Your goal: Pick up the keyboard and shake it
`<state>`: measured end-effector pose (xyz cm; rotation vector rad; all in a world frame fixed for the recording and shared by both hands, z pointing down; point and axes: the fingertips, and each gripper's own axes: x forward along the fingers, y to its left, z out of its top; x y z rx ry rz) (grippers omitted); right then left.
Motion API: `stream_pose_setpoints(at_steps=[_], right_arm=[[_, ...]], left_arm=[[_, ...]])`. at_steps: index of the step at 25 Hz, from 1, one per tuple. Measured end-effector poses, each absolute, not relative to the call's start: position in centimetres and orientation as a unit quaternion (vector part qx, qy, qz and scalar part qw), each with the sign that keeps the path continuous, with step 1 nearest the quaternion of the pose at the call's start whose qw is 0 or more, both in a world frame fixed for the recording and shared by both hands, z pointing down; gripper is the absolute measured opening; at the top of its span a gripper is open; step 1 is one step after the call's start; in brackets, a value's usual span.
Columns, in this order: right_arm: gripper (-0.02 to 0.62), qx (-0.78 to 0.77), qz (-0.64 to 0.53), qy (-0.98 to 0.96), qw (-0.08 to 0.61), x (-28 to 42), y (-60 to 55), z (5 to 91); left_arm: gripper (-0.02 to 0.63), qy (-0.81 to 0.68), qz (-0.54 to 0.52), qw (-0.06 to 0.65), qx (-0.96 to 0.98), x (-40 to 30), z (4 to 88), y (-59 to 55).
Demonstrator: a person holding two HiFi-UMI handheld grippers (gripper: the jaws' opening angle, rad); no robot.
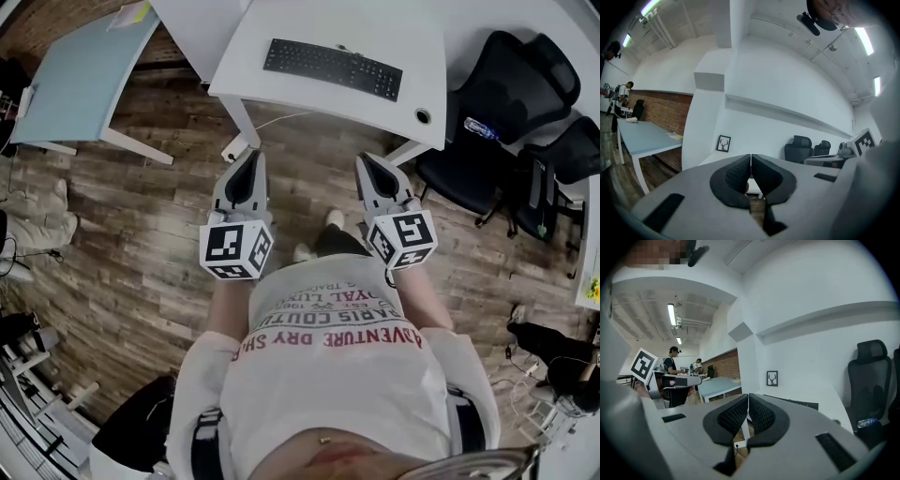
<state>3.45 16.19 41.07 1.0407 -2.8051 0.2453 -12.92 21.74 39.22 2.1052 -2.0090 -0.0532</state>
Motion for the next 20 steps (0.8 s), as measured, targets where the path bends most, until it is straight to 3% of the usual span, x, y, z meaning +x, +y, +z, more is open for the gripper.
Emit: stream_pose_setpoints(at_steps=[8,20], right_arm=[[0.026,0.342,0.094,-0.933,0.061,2.1,8.2,42.6],[0.026,0.343,0.140,-0.927,0.048,3.7,-9.4,42.9]], left_arm=[[0.028,-0.710,-0.006,0.123,0.694,-16.1,40.7,15.5],[0.028,-0.691,0.025,0.136,0.710,-15.9,41.7,-2.5]])
